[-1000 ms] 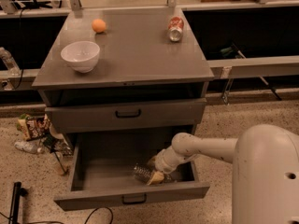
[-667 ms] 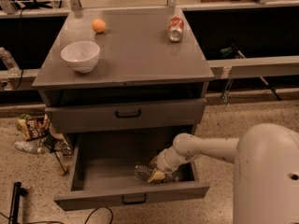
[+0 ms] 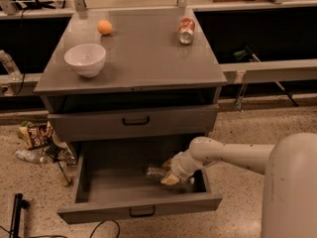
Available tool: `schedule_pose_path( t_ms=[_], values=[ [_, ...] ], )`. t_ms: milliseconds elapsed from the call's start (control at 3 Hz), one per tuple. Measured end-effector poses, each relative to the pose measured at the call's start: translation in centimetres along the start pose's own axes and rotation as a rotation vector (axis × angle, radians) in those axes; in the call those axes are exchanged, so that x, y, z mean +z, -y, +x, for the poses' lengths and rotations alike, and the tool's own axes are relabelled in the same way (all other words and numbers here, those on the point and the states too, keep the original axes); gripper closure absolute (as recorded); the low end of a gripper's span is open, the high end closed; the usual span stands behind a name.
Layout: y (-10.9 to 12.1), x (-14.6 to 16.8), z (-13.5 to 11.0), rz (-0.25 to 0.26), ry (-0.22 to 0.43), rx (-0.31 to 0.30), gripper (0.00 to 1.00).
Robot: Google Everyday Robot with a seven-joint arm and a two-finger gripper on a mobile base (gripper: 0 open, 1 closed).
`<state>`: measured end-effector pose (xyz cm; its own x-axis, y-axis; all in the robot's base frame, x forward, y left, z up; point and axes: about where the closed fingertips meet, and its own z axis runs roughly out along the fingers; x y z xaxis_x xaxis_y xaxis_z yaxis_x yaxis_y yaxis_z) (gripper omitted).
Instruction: Pick water bottle from middle drawer and place on counter
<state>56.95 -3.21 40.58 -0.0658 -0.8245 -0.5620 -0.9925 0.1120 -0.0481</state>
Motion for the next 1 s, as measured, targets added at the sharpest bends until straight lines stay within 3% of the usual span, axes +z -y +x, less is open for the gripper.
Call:
schedule_pose_path(
  t_ms=[333,667,1000],
  values=[
    [-0.3,-3.7,-1.4,0.013,0.038,-0.058,1.0],
    [-1.5,-8.1,-2.1,0.01,0.036,-0.079,1.0],
    [-2.1,-15.0,-4.7,0.026,0.026,-0.108,1.0]
  ],
)
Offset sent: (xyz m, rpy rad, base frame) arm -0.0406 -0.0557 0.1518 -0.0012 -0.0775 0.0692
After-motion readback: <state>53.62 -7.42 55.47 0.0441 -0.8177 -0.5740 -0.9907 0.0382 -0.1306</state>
